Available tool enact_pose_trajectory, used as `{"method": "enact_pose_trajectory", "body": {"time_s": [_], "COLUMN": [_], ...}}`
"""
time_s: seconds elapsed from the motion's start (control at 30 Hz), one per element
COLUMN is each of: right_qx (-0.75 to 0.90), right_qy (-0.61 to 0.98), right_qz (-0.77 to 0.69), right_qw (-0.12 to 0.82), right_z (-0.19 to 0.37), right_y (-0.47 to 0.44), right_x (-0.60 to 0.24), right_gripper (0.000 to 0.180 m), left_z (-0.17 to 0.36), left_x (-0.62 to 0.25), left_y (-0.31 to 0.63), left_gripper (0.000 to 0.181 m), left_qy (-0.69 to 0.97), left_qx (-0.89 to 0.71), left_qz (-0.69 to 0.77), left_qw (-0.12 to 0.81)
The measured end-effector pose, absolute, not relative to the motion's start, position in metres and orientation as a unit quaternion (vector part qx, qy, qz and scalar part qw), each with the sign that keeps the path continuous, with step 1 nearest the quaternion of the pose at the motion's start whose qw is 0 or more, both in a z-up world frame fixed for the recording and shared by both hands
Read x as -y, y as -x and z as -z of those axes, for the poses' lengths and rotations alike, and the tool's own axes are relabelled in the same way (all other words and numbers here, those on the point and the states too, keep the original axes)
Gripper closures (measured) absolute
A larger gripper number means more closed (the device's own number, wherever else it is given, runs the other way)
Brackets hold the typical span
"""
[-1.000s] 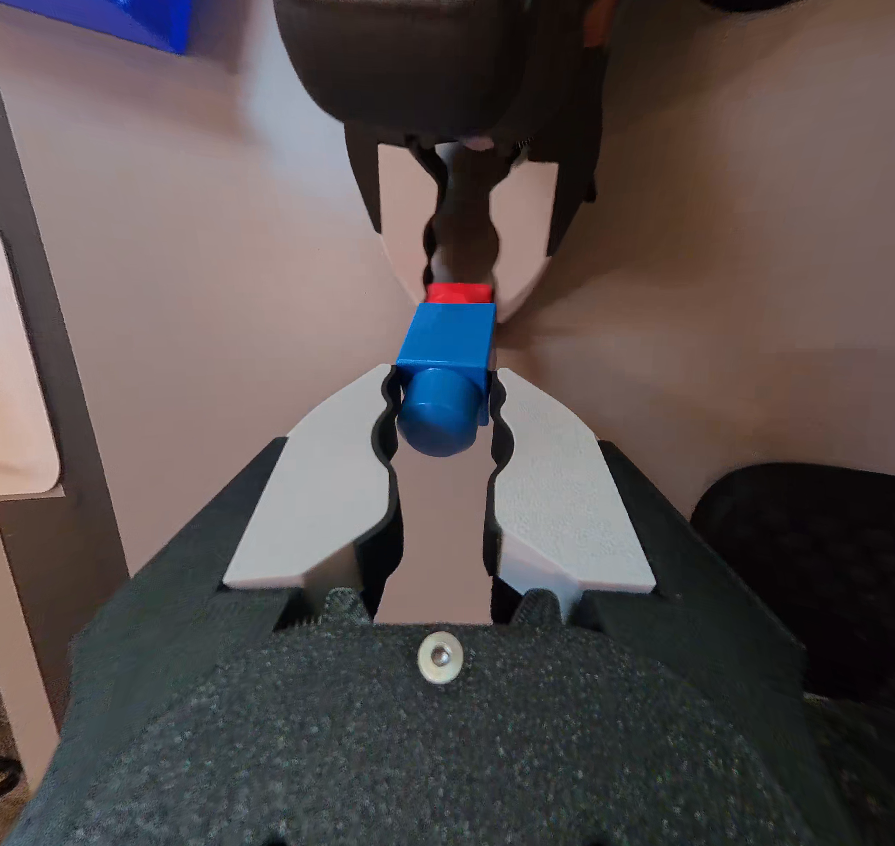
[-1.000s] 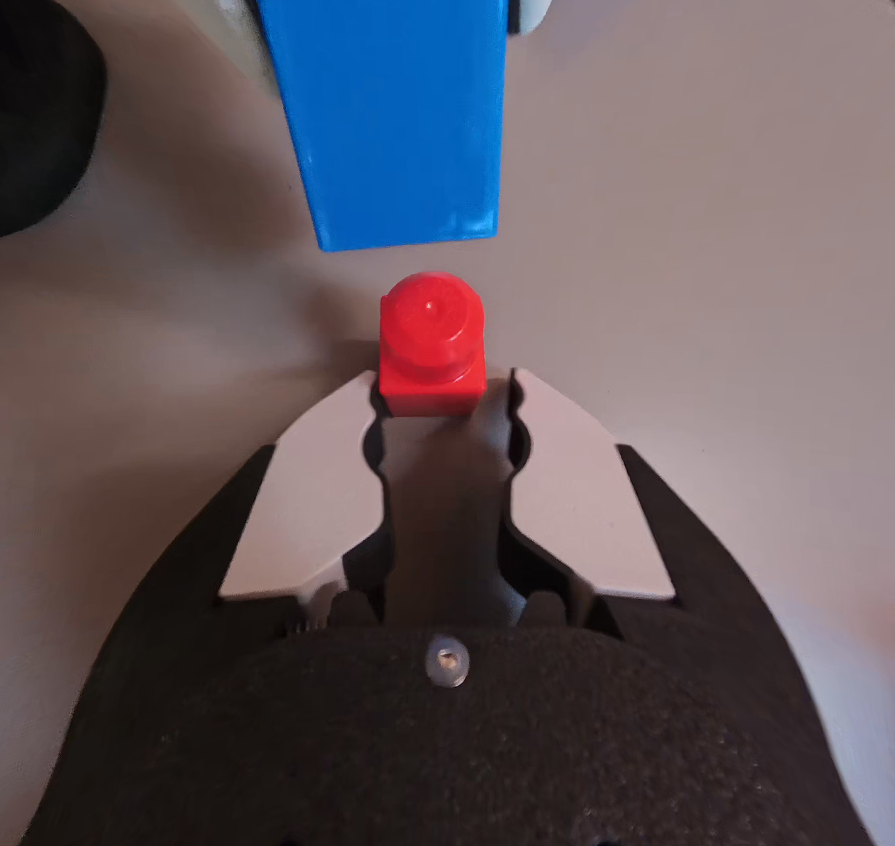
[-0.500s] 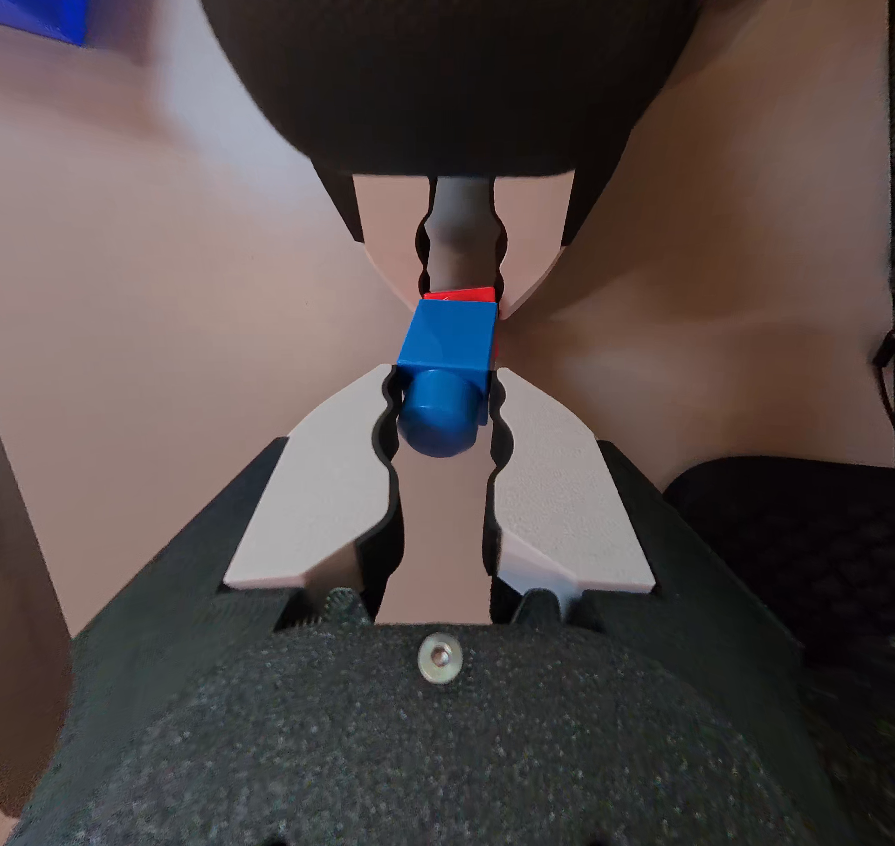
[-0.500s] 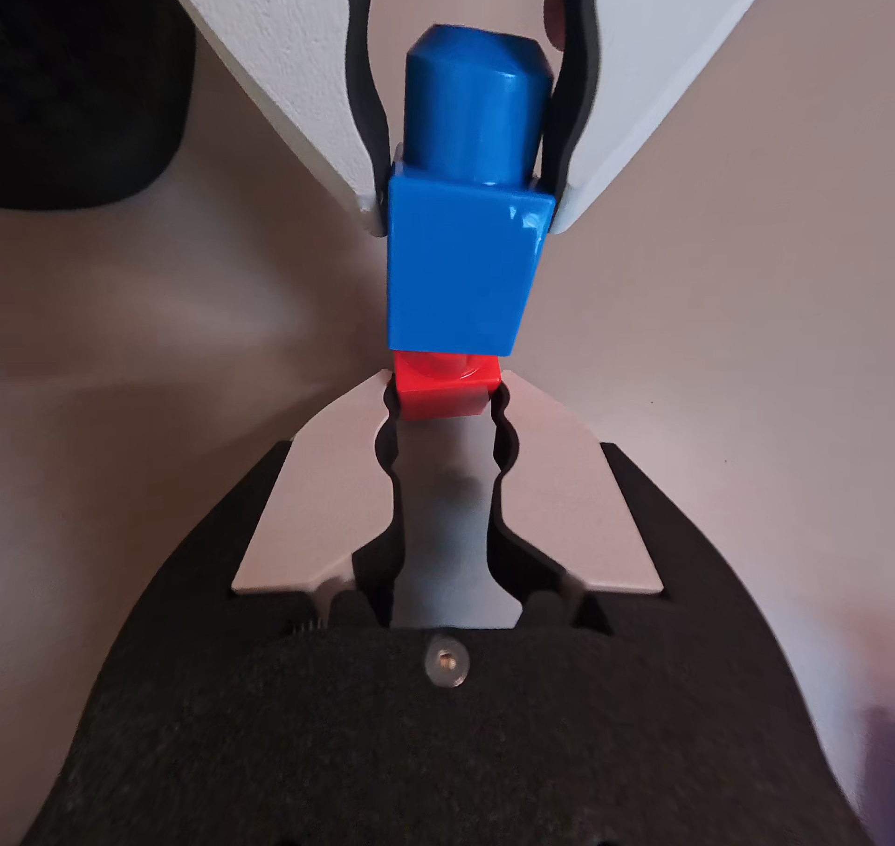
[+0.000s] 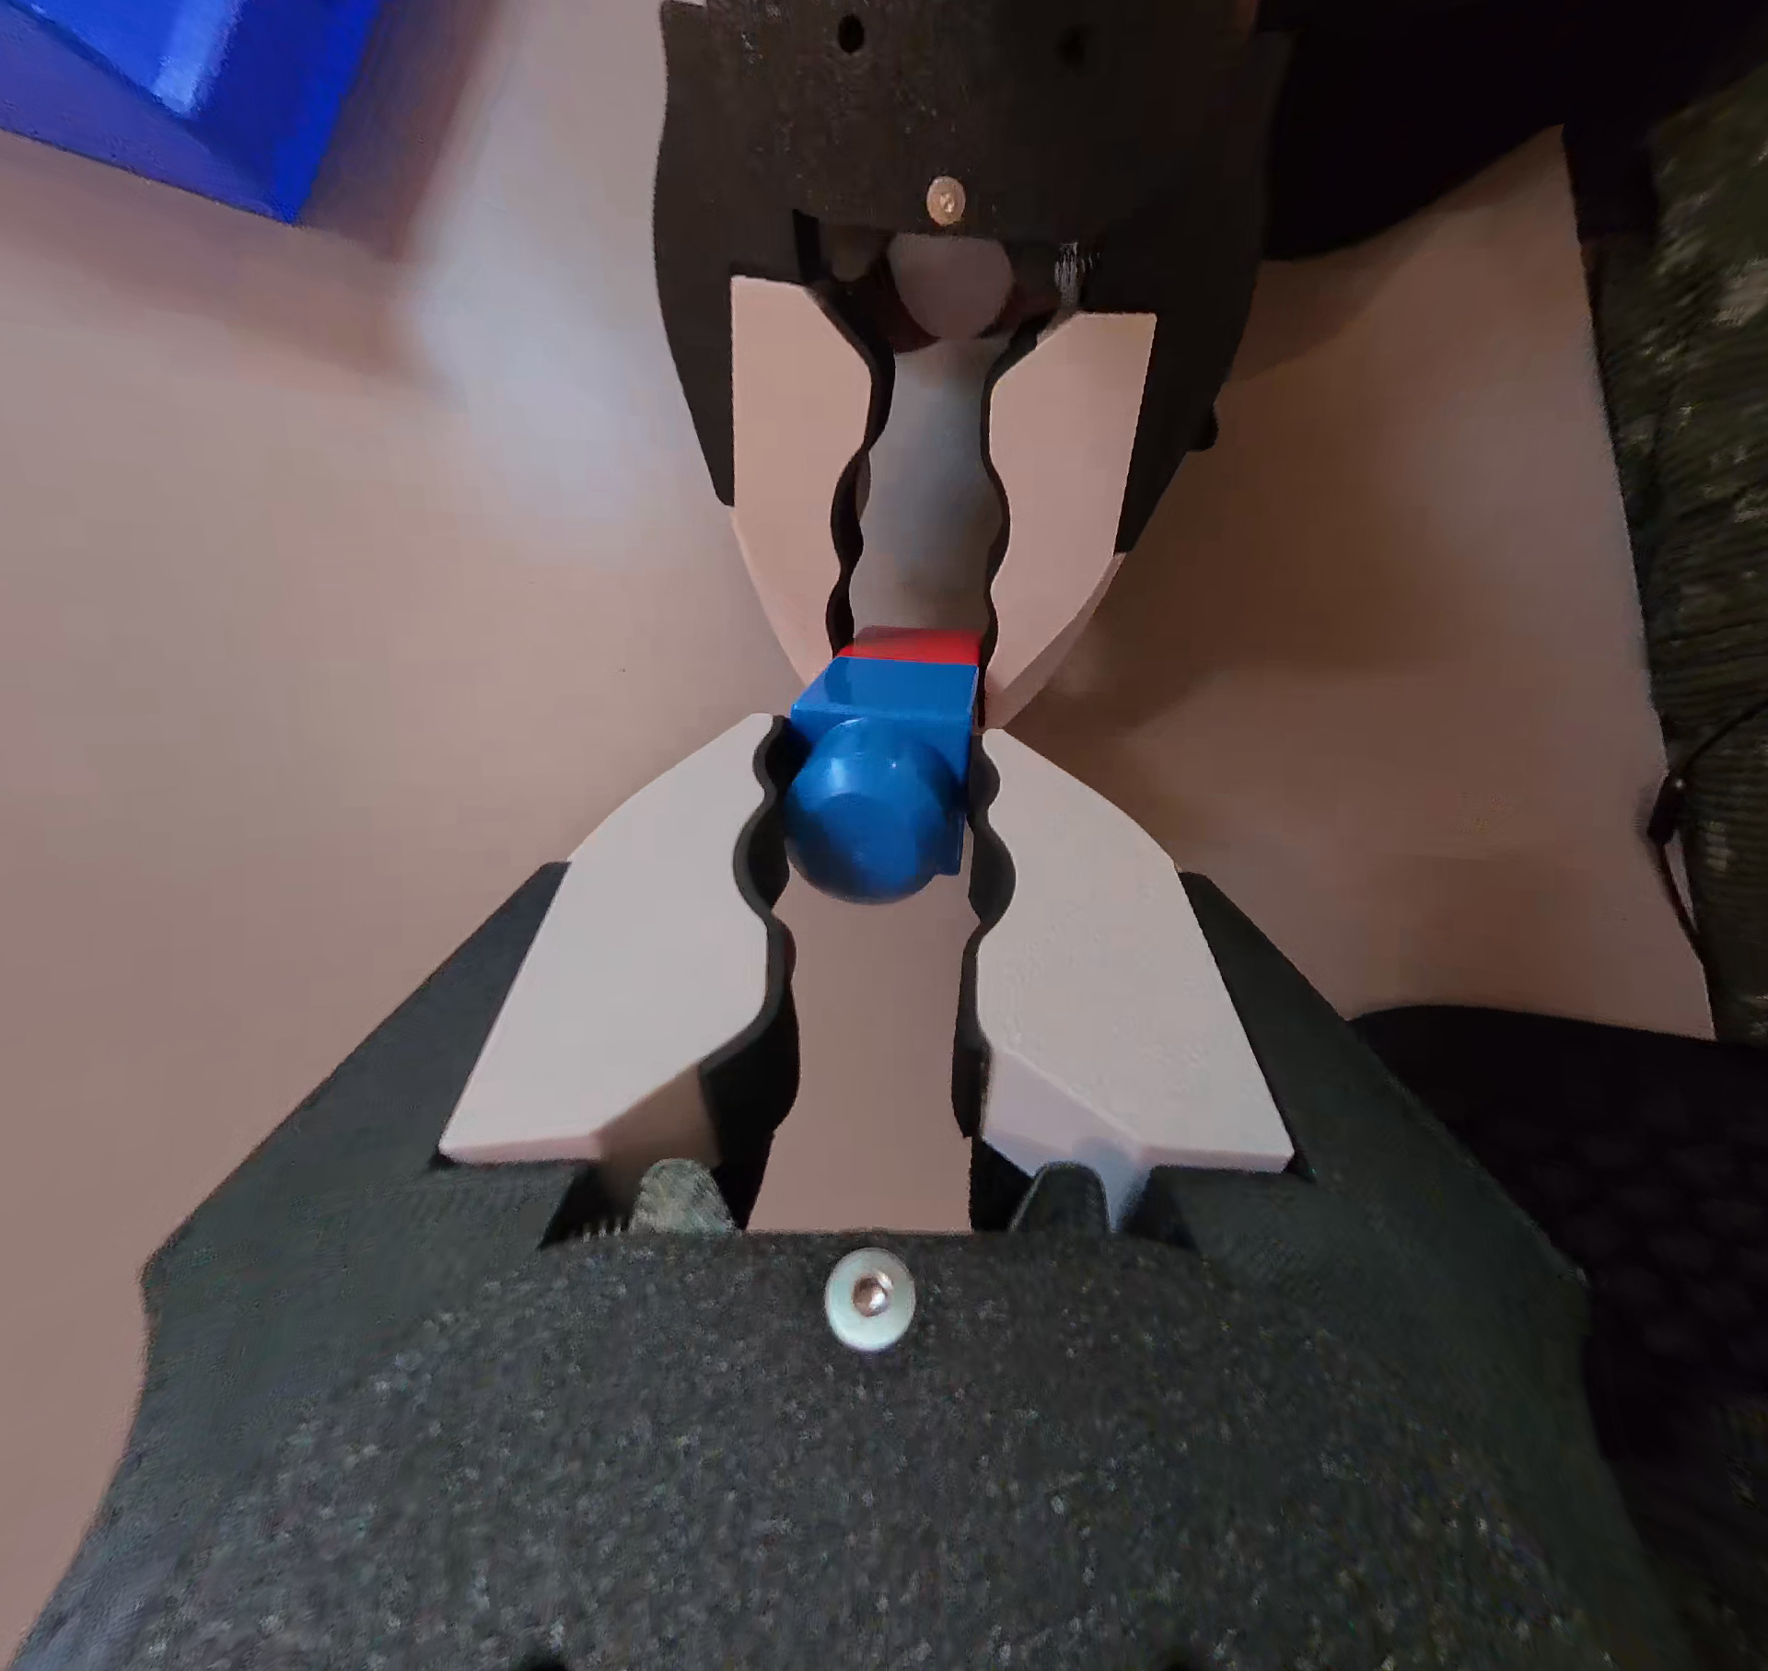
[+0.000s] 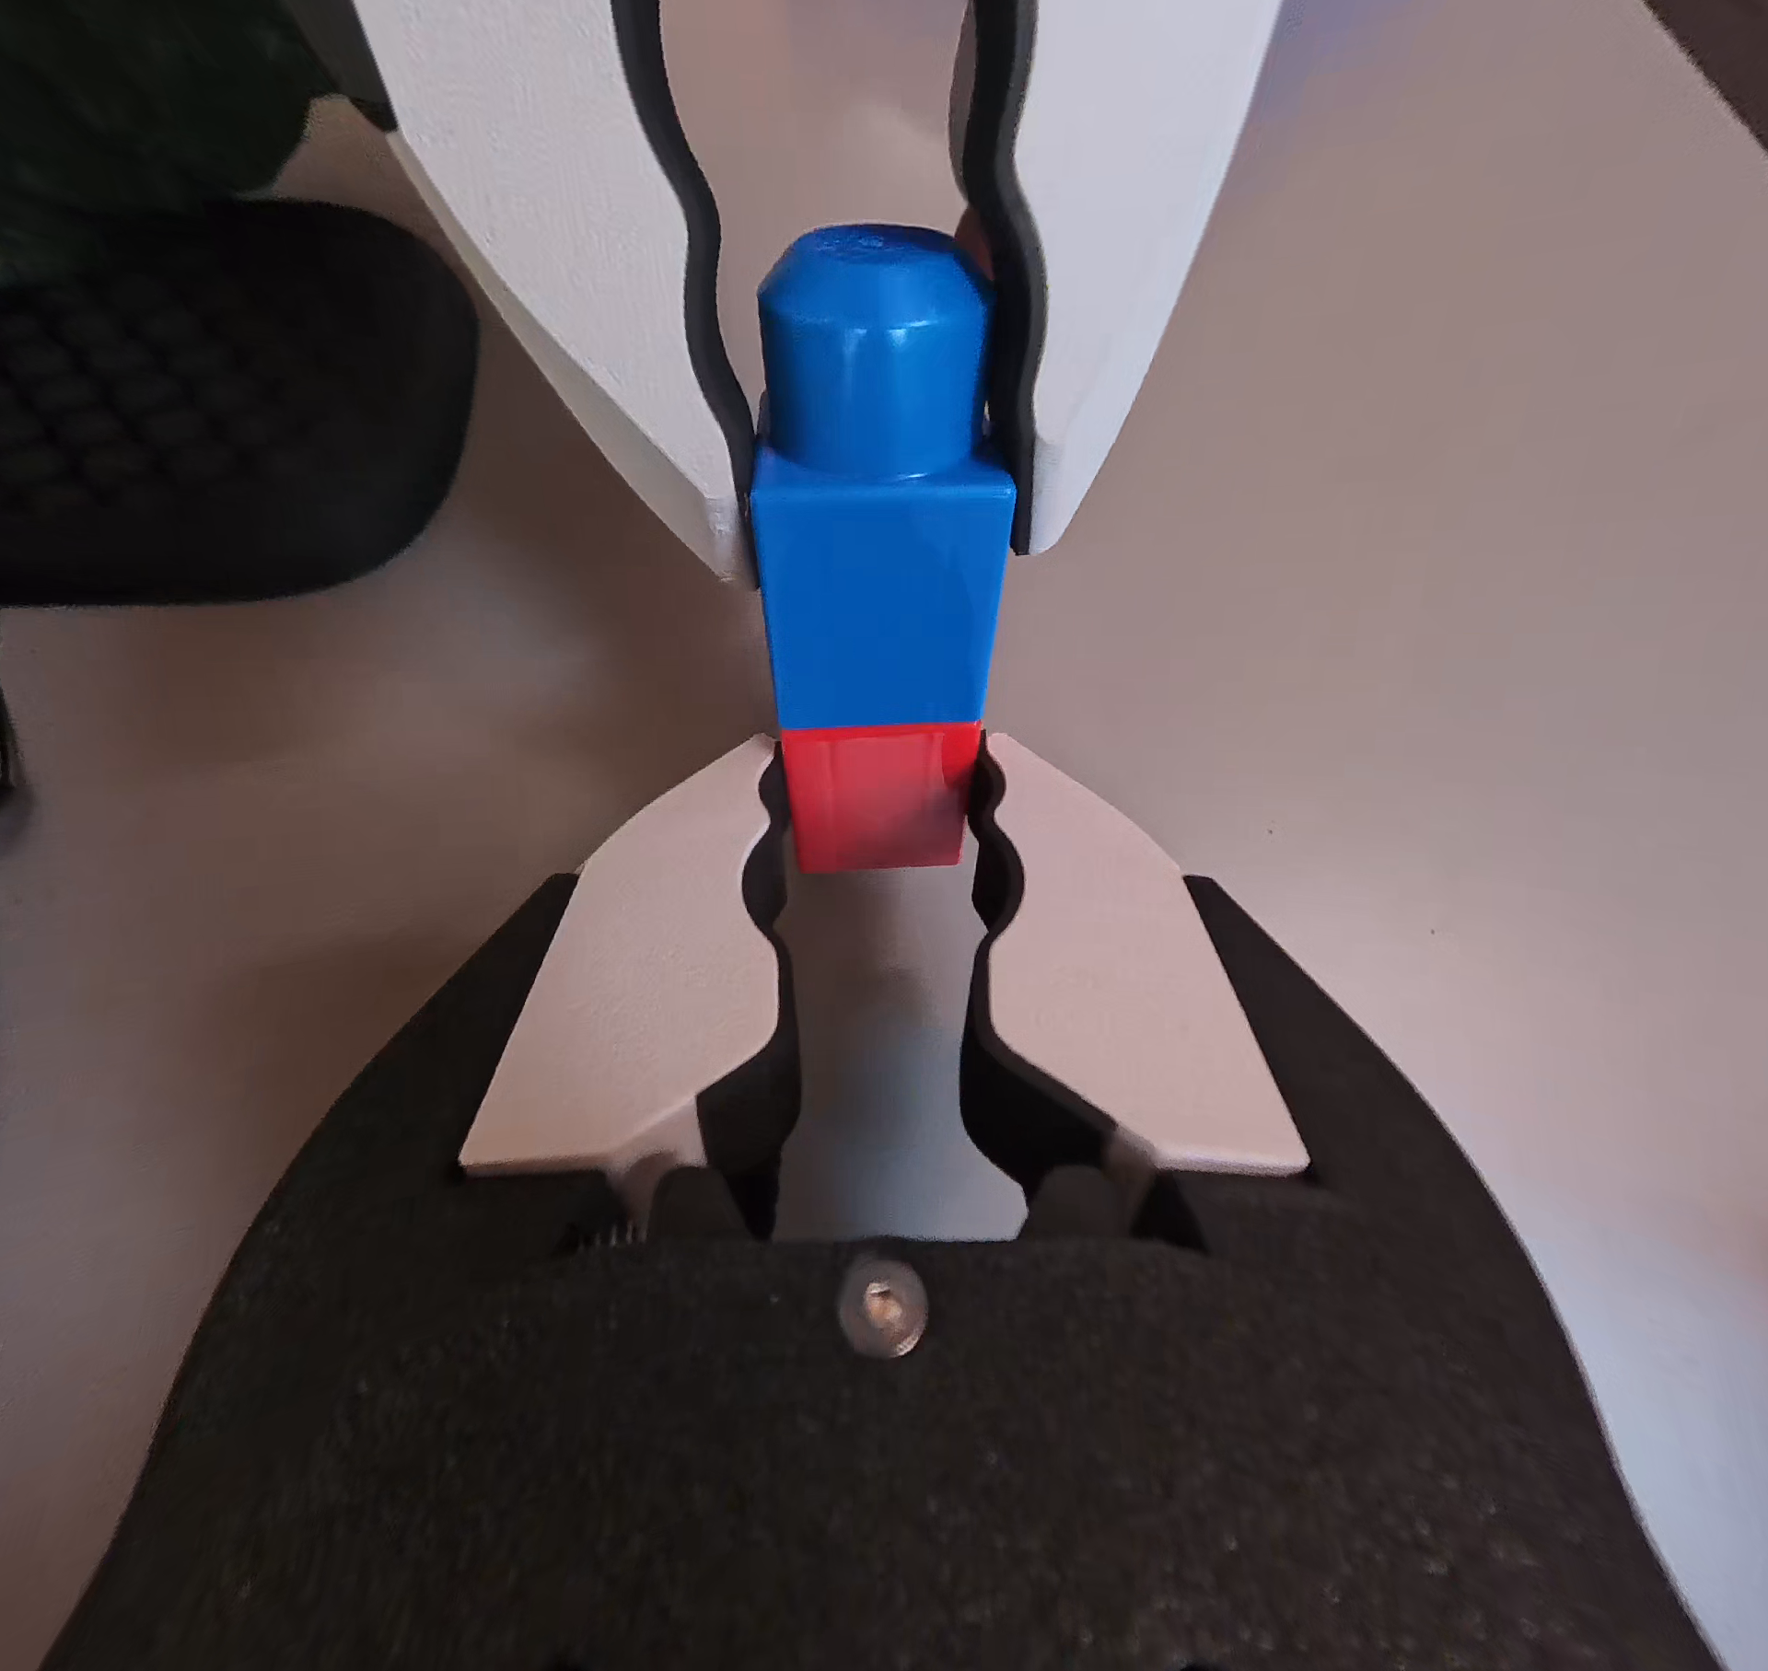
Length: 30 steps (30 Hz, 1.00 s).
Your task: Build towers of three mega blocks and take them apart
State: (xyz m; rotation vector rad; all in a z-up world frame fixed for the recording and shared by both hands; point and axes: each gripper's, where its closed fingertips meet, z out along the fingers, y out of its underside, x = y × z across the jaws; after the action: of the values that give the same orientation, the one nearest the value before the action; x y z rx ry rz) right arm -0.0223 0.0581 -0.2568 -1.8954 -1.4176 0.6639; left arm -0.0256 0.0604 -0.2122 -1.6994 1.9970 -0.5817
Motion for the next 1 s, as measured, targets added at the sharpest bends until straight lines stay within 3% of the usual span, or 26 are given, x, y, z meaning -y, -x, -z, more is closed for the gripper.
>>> {"method": "enact_pose_trajectory", "body": {"time_s": [0.23, 0.67, 0.83, 0.87, 0.93, 1.0], "right_qx": [0.496, 0.486, 0.492, 0.497, 0.498, 0.493], "right_qy": [0.708, 0.697, 0.694, 0.697, 0.705, 0.694], "right_qz": [-0.304, -0.321, -0.311, -0.298, -0.289, -0.305], "right_qw": [0.400, 0.418, 0.425, 0.422, 0.415, 0.427], "right_z": [0.226, 0.220, 0.225, 0.229, 0.231, 0.222], "right_y": [0.024, 0.017, 0.013, 0.012, 0.009, 0.007], "right_x": [-0.067, -0.073, -0.077, -0.078, -0.081, -0.080], "right_gripper": [0.144, 0.143, 0.143, 0.142, 0.121, 0.119], "left_z": [0.185, 0.189, 0.195, 0.198, 0.209, 0.219], "left_x": [-0.067, -0.076, -0.079, -0.079, -0.079, -0.077], "left_y": [0.020, 0.015, 0.013, 0.014, 0.015, 0.013], "left_gripper": [0.145, 0.136, 0.143, 0.144, 0.144, 0.144], "left_qy": [0.614, 0.609, 0.612, 0.613, 0.615, 0.616], "left_qx": [-0.674, -0.664, -0.659, -0.662, -0.676, -0.686], "left_qz": [0.278, 0.279, 0.285, 0.280, 0.256, 0.244], "left_qw": [0.301, 0.333, 0.333, 0.327, 0.314, 0.301]}}
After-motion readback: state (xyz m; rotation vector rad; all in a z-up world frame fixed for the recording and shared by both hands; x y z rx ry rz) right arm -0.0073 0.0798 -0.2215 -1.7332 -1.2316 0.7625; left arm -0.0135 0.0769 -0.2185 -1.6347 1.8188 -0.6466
